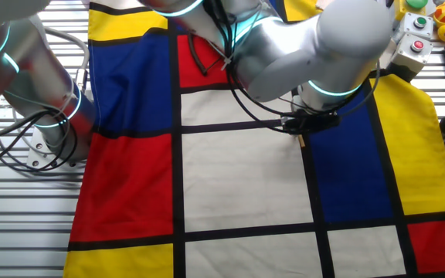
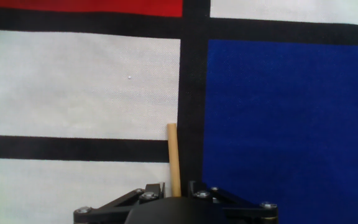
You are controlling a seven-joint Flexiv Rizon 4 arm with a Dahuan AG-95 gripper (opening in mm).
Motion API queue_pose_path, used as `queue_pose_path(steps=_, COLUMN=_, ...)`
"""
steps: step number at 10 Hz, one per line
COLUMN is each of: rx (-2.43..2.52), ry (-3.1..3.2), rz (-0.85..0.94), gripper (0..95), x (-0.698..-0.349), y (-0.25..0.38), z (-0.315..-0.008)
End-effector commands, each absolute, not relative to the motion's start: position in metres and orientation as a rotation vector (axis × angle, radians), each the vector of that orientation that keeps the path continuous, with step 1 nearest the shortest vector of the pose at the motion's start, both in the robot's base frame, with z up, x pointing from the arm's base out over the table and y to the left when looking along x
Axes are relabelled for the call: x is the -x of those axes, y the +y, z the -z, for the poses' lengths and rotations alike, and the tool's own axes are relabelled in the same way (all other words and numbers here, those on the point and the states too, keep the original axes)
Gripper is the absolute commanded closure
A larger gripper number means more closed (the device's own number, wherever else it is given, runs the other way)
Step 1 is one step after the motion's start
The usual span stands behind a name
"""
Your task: Dial a number on an old rotary phone
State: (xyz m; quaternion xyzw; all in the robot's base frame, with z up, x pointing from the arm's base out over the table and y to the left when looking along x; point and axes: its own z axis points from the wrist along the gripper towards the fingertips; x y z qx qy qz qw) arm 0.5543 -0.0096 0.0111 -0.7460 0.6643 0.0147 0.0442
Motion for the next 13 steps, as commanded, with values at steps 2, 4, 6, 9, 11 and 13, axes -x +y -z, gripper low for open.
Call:
queue_pose_path(steps=2, rx=2.273, ry=2.017, rz=-0.062, gripper=76.0, x=-0.5542, y=-0.0100, z=-0.0114)
queue_pose_path(steps=4, rx=2.275, ry=2.008, rz=-0.065, gripper=76.0, x=-0.5542, y=-0.0117, z=-0.0102)
queue_pose_path(steps=6, rx=2.276, ry=1.999, rz=-0.069, gripper=76.0, x=-0.5541, y=-0.0130, z=-0.0098)
queue_pose_path(steps=9, rx=2.270, ry=1.991, rz=-0.083, gripper=76.0, x=-0.5541, y=-0.0138, z=-0.0091)
queue_pose_path(steps=11, rx=2.264, ry=1.982, rz=-0.094, gripper=76.0, x=-0.5540, y=-0.0145, z=-0.0089)
queue_pose_path(steps=13, rx=2.261, ry=1.979, rz=-0.098, gripper=76.0, x=-0.5540, y=-0.0146, z=-0.0089)
